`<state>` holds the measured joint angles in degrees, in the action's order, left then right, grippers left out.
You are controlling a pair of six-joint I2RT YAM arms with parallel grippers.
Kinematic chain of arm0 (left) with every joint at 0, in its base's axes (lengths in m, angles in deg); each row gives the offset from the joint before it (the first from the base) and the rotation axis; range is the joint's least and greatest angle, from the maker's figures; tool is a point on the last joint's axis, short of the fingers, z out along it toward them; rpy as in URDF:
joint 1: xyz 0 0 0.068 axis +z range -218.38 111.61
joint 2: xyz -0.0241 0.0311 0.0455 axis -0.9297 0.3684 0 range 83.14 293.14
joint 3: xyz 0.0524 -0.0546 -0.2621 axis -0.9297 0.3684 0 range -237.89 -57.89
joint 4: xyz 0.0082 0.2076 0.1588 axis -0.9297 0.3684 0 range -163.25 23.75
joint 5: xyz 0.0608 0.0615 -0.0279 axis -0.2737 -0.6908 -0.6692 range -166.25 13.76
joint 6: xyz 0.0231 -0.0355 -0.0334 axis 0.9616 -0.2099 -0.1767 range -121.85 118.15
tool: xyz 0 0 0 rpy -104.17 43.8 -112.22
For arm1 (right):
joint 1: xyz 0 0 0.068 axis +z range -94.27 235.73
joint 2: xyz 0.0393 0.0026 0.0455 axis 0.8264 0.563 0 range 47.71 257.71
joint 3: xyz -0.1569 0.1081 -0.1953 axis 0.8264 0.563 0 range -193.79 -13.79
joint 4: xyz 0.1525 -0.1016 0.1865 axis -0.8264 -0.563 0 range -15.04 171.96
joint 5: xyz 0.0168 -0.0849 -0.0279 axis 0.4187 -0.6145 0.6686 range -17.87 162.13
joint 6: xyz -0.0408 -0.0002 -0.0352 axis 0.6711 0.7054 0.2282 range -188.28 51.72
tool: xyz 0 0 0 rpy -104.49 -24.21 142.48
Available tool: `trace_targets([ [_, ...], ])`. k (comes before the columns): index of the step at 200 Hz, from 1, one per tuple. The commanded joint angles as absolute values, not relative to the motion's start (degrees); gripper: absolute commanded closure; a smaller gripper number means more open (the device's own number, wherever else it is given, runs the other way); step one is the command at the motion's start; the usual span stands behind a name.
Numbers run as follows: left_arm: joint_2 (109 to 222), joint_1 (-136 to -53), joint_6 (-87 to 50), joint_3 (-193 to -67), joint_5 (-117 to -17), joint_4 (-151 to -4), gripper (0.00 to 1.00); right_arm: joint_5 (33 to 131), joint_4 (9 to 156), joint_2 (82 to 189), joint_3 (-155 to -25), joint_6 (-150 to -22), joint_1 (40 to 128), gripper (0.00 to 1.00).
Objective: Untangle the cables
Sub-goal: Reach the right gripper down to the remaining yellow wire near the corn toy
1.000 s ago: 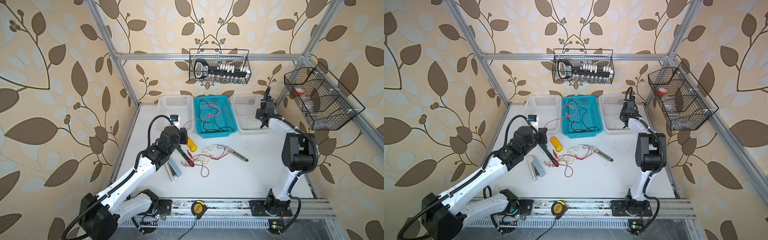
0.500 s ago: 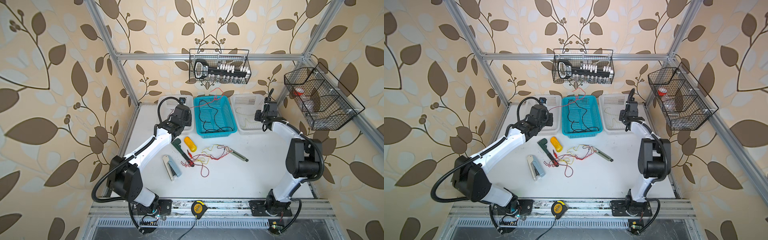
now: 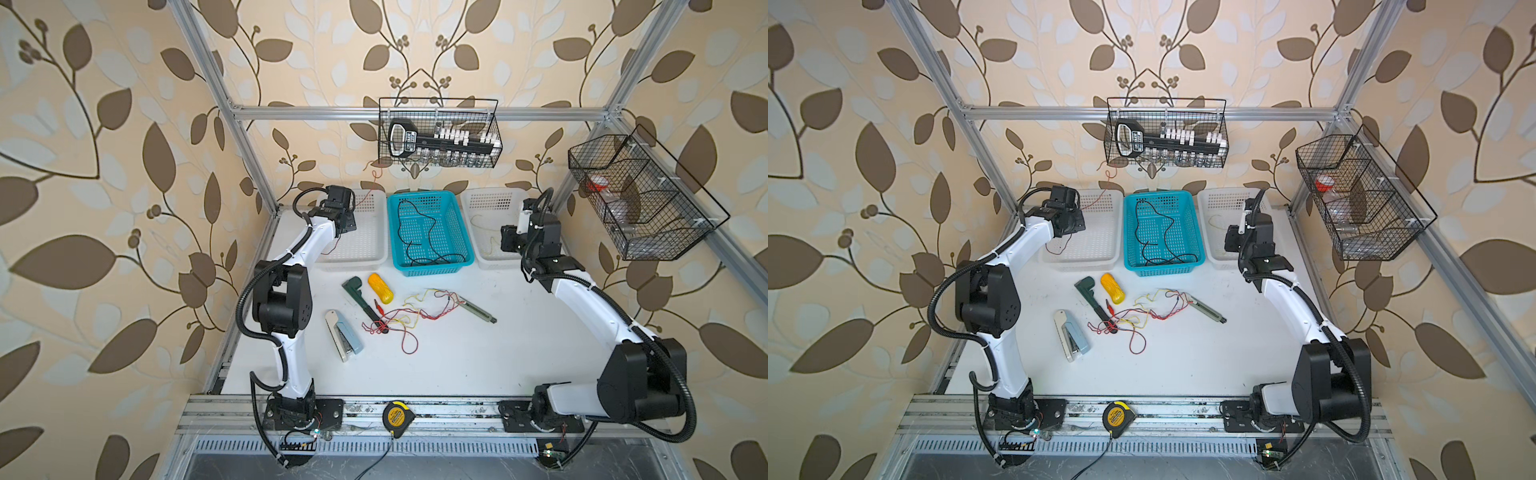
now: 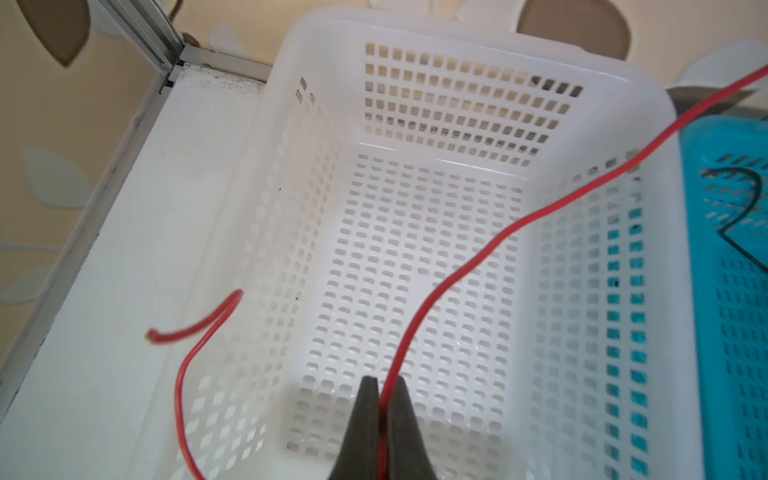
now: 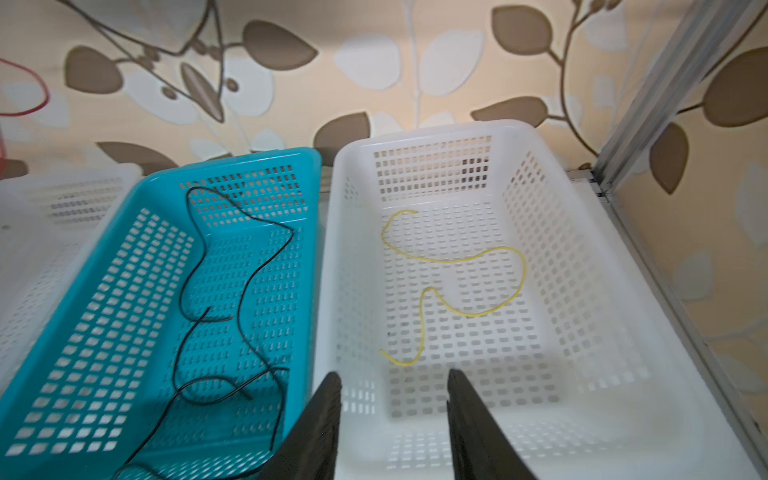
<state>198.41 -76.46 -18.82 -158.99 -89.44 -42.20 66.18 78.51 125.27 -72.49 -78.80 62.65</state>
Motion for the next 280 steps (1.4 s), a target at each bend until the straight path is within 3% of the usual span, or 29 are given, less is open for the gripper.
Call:
trace_targets([
  [1,203.20,-76.66,-20.46,-167.40,-86.65,-34.11,1.00,66.77,79.50,122.26,-68.82,-81.06,65.93,0.57],
  [37,210.50,-76.56,-20.56,-174.21,-85.72,-28.61,1.00,65.39,78.72,118.59,-66.23,-81.05,73.32,0.57],
  [45,210.84,-76.50,-20.73,-173.88,-85.55,-28.75,0.95,65.00,77.99,118.35,-66.29,-80.54,74.99,0.57],
  [97,206.69,-76.52,-21.06,-168.01,-83.61,-34.48,0.37,65.88,73.52,120.87,-66.63,-77.58,81.68,0.57],
  [105,205.57,-76.48,-20.68,-167.22,-83.54,-35.36,0.24,66.26,73.52,121.17,-66.24,-77.27,82.51,0.57],
  [112,204.62,-76.48,-20.26,-166.65,-83.41,-35.92,0.04,67.34,73.67,121.38,-65.88,-76.94,83.16,0.57],
  [114,204.30,-76.47,-20.10,-166.49,-83.33,-36.08,0.02,67.92,73.80,121.43,-65.73,-76.77,83.33,0.57],
  [160,193.80,-77.07,-18.20,-156.58,-80.10,-44.52,0.01,76.77,73.93,125.02,-65.41,-71.59,89.26,0.55],
  [213,178.71,-79.86,-20.70,-140.58,-76.13,-52.39,0.01,75.31,72.99,131.35,-66.88,-62.20,95.03,0.54],
  [280,160.59,-81.22,-28.98,-117.40,-75.90,-60.50,0.01,71.84,68.75,140.93,-72.81,-49.65,95.66,0.53],
])
